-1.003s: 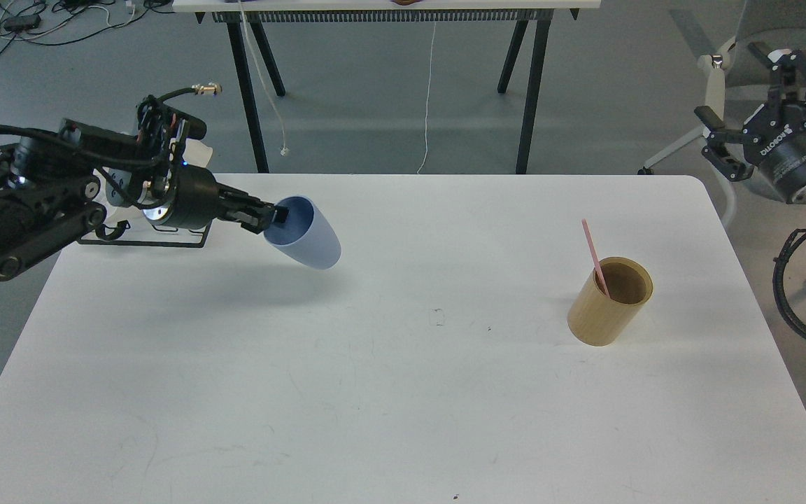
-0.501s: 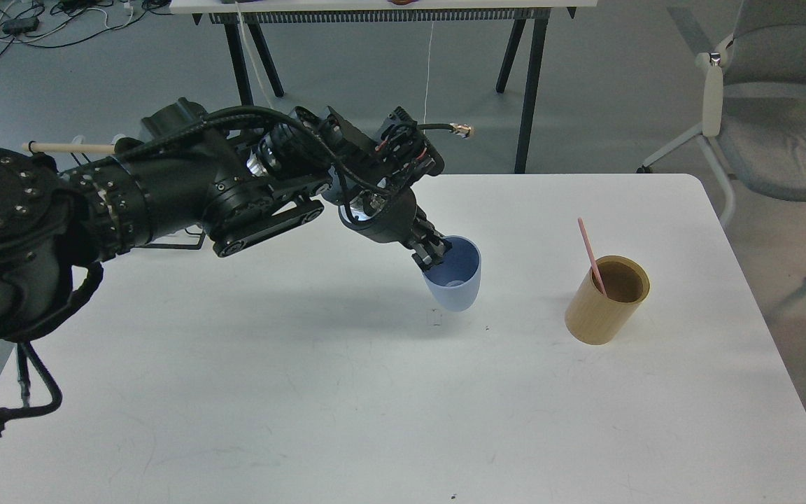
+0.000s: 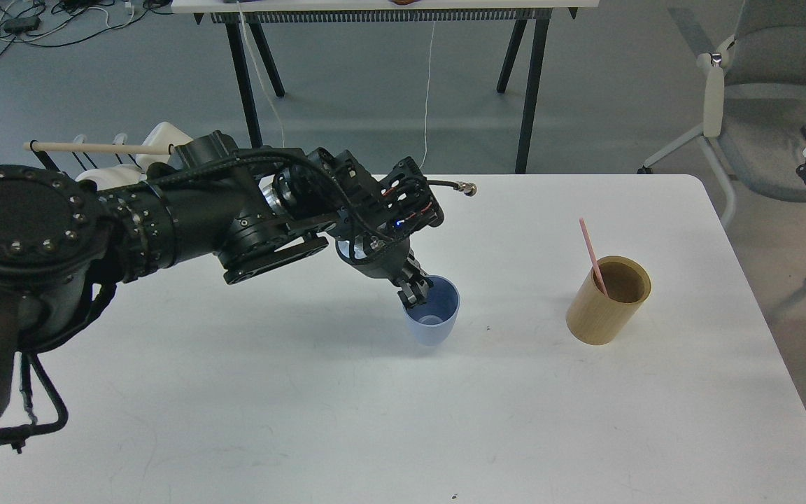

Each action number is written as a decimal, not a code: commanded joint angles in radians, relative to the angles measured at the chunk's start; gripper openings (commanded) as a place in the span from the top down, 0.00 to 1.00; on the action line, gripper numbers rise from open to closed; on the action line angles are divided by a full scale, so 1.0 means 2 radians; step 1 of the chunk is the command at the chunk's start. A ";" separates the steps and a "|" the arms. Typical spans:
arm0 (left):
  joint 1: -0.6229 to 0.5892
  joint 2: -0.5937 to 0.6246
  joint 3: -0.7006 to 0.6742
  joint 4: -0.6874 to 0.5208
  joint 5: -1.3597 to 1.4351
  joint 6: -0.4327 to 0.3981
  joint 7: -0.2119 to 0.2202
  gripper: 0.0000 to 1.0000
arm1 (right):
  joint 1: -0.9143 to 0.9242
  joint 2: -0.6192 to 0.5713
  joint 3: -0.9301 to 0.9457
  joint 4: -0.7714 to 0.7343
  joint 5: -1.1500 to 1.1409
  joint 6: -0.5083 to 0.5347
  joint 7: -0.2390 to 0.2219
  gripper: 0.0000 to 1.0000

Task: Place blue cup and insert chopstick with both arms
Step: 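Carry the blue cup toward the table center and set it down, then release the blue cup and raise the left arm away, then reach the right gripper to the pink stick in the tan cup, then pull the pink stick out and carry it above the blue cup, then lower the pink stick into the blue cup and release it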

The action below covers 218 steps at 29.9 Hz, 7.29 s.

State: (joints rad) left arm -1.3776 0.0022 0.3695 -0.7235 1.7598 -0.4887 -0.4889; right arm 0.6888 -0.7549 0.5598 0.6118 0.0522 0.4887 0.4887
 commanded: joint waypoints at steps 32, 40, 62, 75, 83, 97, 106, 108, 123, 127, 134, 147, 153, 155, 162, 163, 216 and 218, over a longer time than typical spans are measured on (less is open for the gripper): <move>0.035 0.007 -0.035 0.046 -0.031 0.000 0.000 0.48 | 0.006 -0.003 -0.009 0.029 -0.060 0.000 0.000 0.00; 0.086 0.069 -0.165 0.049 -0.111 0.000 0.000 0.10 | 0.041 -0.004 -0.008 0.041 -0.244 0.000 0.000 0.00; 0.176 0.149 -0.427 0.040 -0.627 0.000 0.000 0.06 | 0.042 -0.167 -0.131 0.369 -0.819 -0.412 0.000 0.06; 0.196 0.151 -0.425 0.042 -0.664 0.000 0.000 0.02 | 0.023 -0.071 -0.233 0.280 -0.821 -0.489 0.000 0.08; 0.205 0.152 -0.428 0.042 -0.664 0.000 0.000 0.02 | 0.021 0.004 -0.235 0.226 -0.819 -0.489 0.000 0.36; 0.213 0.150 -0.429 0.045 -0.664 0.000 0.000 0.01 | 0.032 0.052 -0.233 0.193 -0.819 -0.489 0.000 0.51; 0.216 0.150 -0.429 0.046 -0.664 0.000 0.000 0.01 | 0.041 0.053 -0.233 0.196 -0.819 -0.489 0.000 0.63; 0.216 0.150 -0.429 0.046 -0.665 0.000 0.000 0.01 | 0.044 0.054 -0.233 0.196 -0.819 -0.489 0.000 0.66; 0.219 0.150 -0.430 0.047 -0.665 0.000 0.000 0.01 | 0.049 0.046 -0.235 0.199 -0.820 -0.489 0.000 0.78; 0.220 0.150 -0.430 0.047 -0.666 0.000 0.000 0.01 | 0.049 0.044 -0.235 0.199 -0.821 -0.489 0.000 0.81; 0.223 0.150 -0.430 0.047 -0.666 0.000 0.000 0.01 | 0.048 0.035 -0.235 0.206 -0.821 -0.489 0.000 0.89; 0.223 0.148 -0.430 0.047 -0.667 0.000 0.000 0.01 | 0.049 -0.020 -0.230 0.249 -0.821 -0.489 0.000 0.94; 0.223 0.148 -0.430 0.047 -0.667 0.000 0.000 0.01 | 0.058 -0.077 -0.206 0.302 -0.818 -0.489 0.000 0.95; 0.223 0.148 -0.430 0.047 -0.666 0.000 0.000 0.01 | 0.058 -0.098 -0.189 0.324 -0.817 -0.489 0.000 0.96; 0.235 0.151 -0.428 0.050 -0.664 0.000 0.000 0.01 | 0.064 -0.151 -0.112 0.389 -0.811 -0.489 0.000 0.99; 0.239 0.151 -0.428 0.050 -0.664 0.000 0.000 0.01 | 0.070 -0.150 -0.104 0.396 -0.810 -0.489 0.000 0.99; 0.278 0.145 -0.429 0.137 -0.667 0.000 0.000 0.01 | 0.147 0.240 -0.246 0.217 -0.751 -0.489 0.000 0.31; 0.278 0.145 -0.430 0.136 -0.667 0.000 0.000 0.01 | 0.147 0.239 -0.231 0.232 -0.719 -0.489 0.000 0.29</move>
State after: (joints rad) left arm -0.8195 0.2934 -0.4893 -0.4500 0.4248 -0.4888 -0.4887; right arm 0.9814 -0.2712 0.0587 1.0331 -1.4606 -0.4887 0.4887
